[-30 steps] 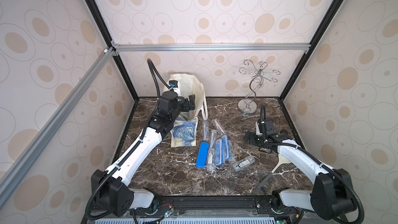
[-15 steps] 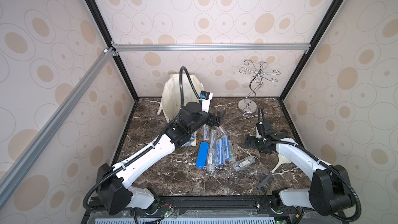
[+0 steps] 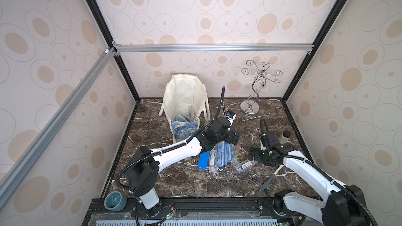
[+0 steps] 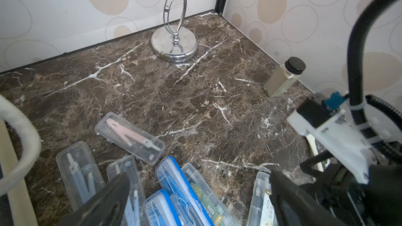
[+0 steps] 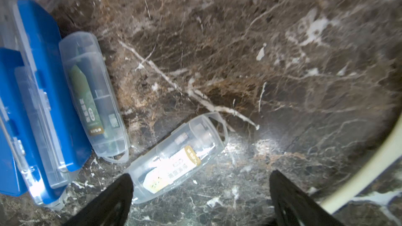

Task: Put the compass set into the canvas bag
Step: Pick up the compass set at the center of the board.

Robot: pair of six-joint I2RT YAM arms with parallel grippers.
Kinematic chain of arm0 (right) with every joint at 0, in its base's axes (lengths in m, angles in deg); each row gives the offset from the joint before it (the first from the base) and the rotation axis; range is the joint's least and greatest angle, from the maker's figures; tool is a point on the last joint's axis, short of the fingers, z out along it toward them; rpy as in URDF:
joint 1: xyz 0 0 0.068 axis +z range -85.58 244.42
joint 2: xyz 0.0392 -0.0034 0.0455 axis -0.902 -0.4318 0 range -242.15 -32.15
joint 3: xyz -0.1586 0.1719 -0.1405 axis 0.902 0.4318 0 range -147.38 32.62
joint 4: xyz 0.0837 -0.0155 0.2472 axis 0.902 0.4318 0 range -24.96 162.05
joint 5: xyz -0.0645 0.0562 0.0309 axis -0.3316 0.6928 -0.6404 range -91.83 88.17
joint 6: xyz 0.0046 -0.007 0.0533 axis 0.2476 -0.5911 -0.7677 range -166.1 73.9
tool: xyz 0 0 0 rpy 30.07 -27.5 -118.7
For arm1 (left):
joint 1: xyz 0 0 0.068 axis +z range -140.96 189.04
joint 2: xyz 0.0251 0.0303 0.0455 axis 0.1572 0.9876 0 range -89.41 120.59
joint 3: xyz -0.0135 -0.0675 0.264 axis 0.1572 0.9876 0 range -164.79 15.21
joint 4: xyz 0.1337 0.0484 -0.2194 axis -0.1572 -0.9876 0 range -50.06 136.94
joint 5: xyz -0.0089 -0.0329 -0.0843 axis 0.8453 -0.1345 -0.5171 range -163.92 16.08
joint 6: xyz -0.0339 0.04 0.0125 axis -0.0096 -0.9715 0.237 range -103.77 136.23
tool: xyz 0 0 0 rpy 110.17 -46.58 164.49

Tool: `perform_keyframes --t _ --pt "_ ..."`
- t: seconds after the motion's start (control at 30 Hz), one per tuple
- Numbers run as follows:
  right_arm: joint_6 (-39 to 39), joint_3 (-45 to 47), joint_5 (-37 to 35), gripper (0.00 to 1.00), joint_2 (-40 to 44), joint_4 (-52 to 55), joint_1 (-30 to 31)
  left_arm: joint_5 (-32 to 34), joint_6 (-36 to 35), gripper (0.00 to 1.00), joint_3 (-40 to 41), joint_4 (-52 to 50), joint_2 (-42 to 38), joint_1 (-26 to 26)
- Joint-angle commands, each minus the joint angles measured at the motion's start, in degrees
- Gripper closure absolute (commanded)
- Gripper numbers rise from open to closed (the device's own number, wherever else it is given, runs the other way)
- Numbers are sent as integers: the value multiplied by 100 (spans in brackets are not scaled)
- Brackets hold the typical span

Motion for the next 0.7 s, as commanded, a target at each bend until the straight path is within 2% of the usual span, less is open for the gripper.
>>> perform_keyframes --t 0.0,0.3,0.5,0.67 --pt "-464 253 205 0 -33 -60 179 172 163 0 79 233 -87 9" --pt "-1003 241 213 0 -760 -776 781 242 194 0 342 330 -261 14" --pt "-1087 131 310 0 -1196 -1063 809 325 164 0 396 291 -263 11" --pt "-943 -127 112 2 -1422 -972 809 344 147 0 397 293 -228 12"
